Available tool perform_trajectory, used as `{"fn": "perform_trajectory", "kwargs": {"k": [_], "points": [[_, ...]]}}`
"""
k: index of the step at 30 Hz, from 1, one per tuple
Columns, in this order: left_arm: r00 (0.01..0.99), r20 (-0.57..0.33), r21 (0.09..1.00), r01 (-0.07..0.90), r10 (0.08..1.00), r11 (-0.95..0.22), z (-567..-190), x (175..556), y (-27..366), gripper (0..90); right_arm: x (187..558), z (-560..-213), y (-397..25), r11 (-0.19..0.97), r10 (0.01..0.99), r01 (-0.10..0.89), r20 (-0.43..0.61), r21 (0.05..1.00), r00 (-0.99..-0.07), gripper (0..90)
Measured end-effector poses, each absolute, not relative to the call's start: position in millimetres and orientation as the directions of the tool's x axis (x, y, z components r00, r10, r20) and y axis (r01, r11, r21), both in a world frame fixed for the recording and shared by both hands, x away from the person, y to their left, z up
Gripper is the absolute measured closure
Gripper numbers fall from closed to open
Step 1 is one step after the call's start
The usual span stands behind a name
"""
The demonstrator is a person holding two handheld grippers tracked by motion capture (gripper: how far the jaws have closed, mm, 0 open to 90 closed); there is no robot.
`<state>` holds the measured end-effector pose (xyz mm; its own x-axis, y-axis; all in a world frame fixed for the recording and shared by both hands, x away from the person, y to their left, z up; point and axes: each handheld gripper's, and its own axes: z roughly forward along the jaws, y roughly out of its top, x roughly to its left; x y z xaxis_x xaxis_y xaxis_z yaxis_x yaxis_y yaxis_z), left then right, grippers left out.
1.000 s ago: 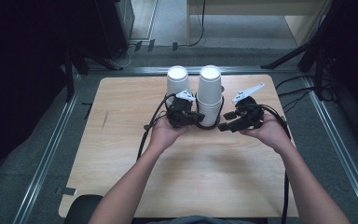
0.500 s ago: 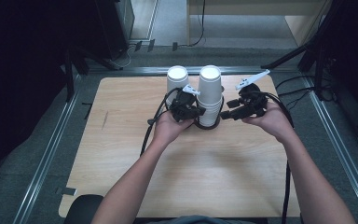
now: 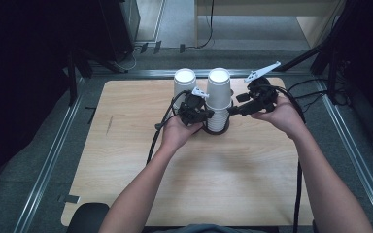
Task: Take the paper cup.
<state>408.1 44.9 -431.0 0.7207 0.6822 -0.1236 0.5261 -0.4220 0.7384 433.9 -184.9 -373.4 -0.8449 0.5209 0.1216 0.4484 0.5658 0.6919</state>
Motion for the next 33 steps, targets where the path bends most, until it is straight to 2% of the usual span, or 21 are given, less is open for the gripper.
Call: {"fn": "perform_trajectory", "kwargs": {"k": [4,18,33], "points": [[0.720,-0.108,0.739,0.519,0.686,-0.429,-431,407,44,89.3,442,-368,-182,0.586,0.509,0.436,0.108,0.683,-0.854,30.9],[0.712,-0.107,0.739,0.524,0.694,-0.424,-432,408,44,89.0,466,-346,-161,0.586,0.505,0.419,0.091,0.694,-0.858,19.4],[0.701,-0.118,0.742,0.533,0.703,-0.407,-435,408,39,89.2,482,-337,-128,0.576,0.548,0.433,0.065,0.694,-0.834,19.2]]}}
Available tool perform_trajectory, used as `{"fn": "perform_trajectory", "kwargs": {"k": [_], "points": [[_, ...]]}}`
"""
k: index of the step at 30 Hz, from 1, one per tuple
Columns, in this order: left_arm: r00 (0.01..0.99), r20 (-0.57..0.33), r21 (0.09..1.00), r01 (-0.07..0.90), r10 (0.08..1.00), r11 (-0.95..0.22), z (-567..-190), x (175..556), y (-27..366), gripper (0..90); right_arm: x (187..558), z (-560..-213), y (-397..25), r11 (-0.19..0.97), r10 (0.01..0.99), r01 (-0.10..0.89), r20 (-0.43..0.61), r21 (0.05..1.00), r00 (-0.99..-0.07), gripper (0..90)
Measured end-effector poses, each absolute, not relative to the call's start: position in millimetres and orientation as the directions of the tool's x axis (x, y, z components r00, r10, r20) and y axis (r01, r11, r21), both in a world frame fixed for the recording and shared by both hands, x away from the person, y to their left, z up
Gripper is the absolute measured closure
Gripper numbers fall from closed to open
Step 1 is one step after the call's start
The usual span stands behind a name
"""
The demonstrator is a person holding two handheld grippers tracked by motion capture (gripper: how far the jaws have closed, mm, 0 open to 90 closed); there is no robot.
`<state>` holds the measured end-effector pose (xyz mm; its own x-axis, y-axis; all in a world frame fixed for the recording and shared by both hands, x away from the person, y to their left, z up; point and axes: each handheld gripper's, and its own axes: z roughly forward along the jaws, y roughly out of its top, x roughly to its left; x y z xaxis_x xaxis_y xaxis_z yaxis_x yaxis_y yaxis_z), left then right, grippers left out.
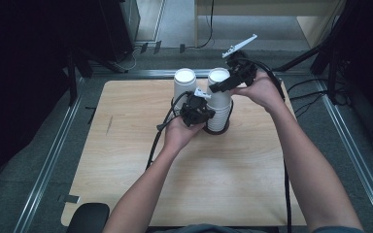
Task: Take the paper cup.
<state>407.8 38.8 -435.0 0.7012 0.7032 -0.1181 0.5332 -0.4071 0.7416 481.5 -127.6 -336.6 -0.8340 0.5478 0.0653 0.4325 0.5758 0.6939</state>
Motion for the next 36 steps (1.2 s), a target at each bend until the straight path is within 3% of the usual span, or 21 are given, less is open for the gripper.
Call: {"fn": "perform_trajectory", "kwargs": {"k": [18,36], "points": [[0.696,-0.088,0.748,0.519,0.713,-0.414,-436,404,38,89.4,476,-331,-121,0.639,0.523,0.366,-0.034,0.677,-0.852,24.2],[0.692,-0.098,0.745,0.527,0.715,-0.409,-436,405,39,89.4,474,-324,-119,0.650,0.524,0.365,-0.046,0.667,-0.850,25.4]]}}
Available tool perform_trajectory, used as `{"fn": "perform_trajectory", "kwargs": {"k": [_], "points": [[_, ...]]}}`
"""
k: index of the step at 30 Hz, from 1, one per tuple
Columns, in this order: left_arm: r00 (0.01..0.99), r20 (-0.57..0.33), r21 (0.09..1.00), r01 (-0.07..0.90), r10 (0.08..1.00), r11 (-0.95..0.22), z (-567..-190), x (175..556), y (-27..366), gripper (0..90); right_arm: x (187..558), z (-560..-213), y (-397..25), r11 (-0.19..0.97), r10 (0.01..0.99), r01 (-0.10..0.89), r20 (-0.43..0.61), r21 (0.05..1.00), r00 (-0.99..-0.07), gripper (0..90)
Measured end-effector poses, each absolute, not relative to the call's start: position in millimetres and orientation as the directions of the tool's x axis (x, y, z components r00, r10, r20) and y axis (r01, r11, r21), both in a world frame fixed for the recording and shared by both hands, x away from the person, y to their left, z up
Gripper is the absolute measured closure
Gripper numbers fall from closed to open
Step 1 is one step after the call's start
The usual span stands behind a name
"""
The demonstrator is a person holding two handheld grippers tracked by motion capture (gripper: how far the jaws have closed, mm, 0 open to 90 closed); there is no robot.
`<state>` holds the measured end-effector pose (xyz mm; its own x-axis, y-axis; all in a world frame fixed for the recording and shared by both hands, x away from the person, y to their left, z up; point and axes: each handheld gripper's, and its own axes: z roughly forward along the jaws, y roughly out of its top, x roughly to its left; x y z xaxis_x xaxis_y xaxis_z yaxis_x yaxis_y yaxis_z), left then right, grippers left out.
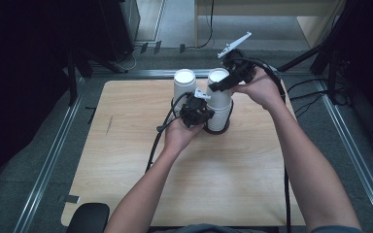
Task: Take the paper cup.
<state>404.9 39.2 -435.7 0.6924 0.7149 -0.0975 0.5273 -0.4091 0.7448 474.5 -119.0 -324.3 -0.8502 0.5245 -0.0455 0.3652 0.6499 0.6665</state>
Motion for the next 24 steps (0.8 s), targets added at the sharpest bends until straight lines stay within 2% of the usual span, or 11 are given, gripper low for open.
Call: {"fn": "perform_trajectory", "kwargs": {"k": [24], "points": [[0.692,-0.100,0.745,0.528,0.715,-0.408,-435.7,405.4,39.4,89.5,475.5,-322.3,-118.3,0.654,0.522,0.367,-0.044,0.662,-0.852,26.2]]}}
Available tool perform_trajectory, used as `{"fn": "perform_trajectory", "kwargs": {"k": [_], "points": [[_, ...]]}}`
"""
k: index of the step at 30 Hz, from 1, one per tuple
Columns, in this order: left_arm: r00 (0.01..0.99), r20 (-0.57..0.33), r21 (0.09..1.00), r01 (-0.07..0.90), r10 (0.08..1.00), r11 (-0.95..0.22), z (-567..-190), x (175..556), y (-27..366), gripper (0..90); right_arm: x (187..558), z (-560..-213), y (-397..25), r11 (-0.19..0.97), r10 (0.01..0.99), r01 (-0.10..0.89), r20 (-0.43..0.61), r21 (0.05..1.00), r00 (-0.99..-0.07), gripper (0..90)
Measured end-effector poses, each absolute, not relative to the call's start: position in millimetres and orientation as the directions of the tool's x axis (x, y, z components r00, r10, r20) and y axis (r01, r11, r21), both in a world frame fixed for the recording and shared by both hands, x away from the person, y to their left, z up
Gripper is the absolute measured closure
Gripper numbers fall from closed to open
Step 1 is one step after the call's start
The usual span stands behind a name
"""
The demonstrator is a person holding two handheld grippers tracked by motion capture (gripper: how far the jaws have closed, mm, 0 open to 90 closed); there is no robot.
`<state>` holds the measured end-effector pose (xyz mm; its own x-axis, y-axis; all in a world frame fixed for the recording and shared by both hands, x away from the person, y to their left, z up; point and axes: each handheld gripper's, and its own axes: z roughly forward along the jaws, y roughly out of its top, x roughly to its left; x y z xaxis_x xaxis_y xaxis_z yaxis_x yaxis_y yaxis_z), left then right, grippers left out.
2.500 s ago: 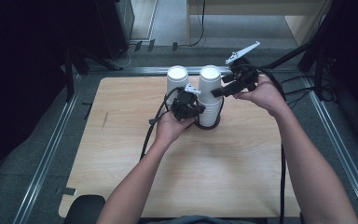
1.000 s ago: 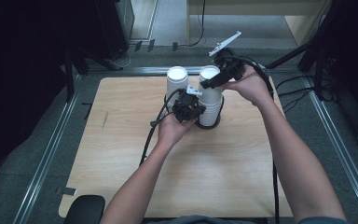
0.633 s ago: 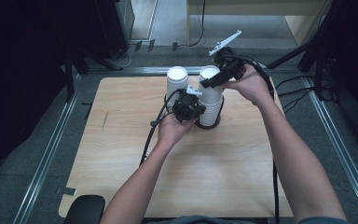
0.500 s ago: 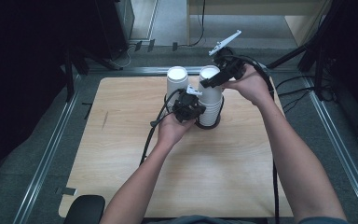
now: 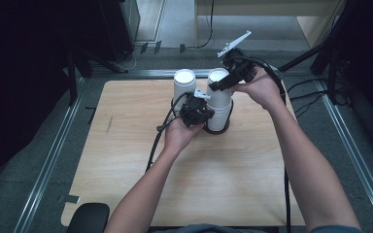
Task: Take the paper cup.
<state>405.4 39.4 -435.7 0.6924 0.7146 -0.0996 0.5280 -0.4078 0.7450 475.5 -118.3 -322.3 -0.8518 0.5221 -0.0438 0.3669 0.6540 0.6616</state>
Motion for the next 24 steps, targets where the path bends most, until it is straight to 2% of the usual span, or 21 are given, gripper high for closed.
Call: {"fn": "perform_trajectory", "kwargs": {"k": [9,24], "points": [[0.692,-0.099,0.745,0.528,0.716,-0.408,-435.7,405.7,39.8,89.4,475.0,-321.7,-117.6,0.652,0.529,0.372,-0.046,0.661,-0.847,26.3],[0.687,-0.091,0.745,0.528,0.721,-0.409,-436.1,405.7,39.7,89.5,474.3,-317.3,-115.3,0.711,0.473,0.324,-0.083,0.624,-0.877,26.3]]}}
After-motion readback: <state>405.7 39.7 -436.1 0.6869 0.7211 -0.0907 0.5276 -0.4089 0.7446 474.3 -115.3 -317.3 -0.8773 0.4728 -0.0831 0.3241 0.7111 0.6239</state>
